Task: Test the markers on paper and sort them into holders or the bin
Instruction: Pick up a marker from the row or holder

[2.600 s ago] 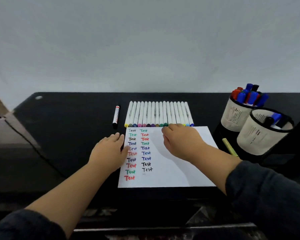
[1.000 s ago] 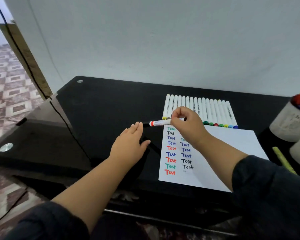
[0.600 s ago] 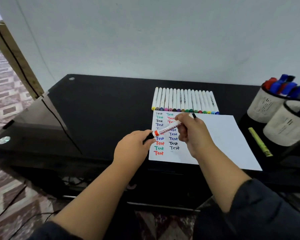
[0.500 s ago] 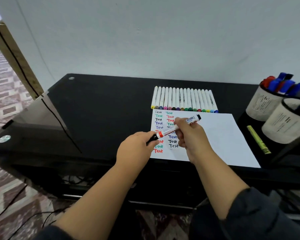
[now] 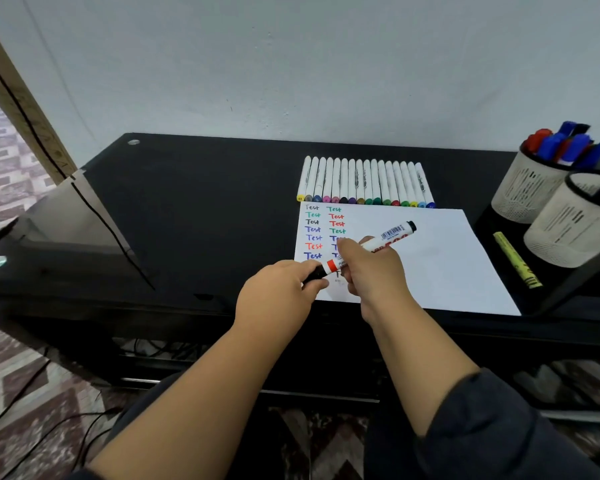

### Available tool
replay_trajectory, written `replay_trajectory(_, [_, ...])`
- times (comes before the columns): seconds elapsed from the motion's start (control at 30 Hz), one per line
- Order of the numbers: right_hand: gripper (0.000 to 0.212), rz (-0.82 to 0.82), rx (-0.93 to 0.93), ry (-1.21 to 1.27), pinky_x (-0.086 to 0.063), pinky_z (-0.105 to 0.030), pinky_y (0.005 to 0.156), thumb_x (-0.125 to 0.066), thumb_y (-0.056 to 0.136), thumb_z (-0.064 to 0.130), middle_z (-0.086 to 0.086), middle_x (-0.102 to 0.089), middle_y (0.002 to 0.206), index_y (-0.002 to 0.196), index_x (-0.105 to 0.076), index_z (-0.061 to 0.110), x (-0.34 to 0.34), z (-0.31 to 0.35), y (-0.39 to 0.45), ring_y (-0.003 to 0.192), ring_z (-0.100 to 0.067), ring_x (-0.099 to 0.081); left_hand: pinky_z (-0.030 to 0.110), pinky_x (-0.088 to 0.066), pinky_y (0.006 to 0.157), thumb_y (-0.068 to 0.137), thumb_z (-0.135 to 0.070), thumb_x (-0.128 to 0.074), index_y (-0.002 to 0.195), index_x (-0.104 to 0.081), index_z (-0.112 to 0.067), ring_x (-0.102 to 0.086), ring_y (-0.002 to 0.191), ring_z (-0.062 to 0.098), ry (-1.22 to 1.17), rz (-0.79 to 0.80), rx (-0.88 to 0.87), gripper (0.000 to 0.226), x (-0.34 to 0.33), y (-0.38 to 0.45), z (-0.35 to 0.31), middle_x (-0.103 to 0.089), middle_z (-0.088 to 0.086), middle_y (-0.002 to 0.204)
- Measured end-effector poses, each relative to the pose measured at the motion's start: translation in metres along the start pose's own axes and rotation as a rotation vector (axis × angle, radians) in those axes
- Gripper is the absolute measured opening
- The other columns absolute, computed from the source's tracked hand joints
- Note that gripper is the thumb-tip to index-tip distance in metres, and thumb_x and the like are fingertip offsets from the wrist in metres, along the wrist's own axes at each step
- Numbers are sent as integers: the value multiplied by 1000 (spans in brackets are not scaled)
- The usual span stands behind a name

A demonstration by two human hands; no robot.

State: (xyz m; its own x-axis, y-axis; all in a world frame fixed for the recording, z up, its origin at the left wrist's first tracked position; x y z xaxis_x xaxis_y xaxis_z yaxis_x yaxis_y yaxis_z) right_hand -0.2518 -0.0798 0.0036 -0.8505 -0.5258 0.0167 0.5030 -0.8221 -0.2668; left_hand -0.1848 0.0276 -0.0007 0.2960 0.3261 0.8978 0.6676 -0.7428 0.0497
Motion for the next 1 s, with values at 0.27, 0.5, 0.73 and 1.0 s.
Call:
replay_trajectory(0.27, [35, 27, 5, 34, -24, -14, 32, -48, 87, 3, 15, -45, 35, 59, -38, 23, 5, 4, 3, 26, -2, -33, 21, -42, 61, 91, -39, -56, 127, -56, -35, -57, 84, 8, -280, 186, 95, 37, 4, 1, -4, -63, -12, 113])
replay_trajectory(0.5, [36, 118, -16, 6, -25, -16, 36, -49, 90, 4, 13, -47, 36, 60, -38, 22, 5, 4, 5, 28, -2, -36, 35, -51, 70, 87, -31, -63, 85, -72, -17, -61, 70, 20, -558, 269, 159, 17, 6, -4, 2, -70, -1, 83])
replay_trajectory(0.73, [36, 148, -5, 13, -26, -15, 37, -49, 91, 3, 13, -49, 37, 61, -39, 21, 5, 3, 5, 29, -1, -37, 24, -52, 75, 86, -28, -66, 82, -74, -15, -66, 76, 9, -732, 346, 246, 16, 11, -6, 3, -72, -4, 77])
replay_trajectory(1.0, [33, 70, -62, 89, -23, -15, 38, -47, 88, 3, 9, -52, 40, 60, -42, 20, -3, -3, 13, 35, -6, -36, 25, -45, 64, 94, -42, -51, 120, -61, -28, -58, 81, 9, -173, 186, 102, 32, 7, -9, -11, -66, -7, 104])
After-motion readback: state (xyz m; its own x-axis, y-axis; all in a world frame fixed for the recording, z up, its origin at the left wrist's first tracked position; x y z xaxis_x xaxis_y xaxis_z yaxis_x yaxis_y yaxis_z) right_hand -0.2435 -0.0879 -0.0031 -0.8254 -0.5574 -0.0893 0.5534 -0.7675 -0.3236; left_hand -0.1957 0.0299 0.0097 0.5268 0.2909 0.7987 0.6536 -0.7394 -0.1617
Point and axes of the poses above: each hand's wrist, its own y-axis towards the middle knuckle, its own x-axis out of the back of the hand, z = x × y, the point moved 1 cm from there along y, towards the middle knuckle
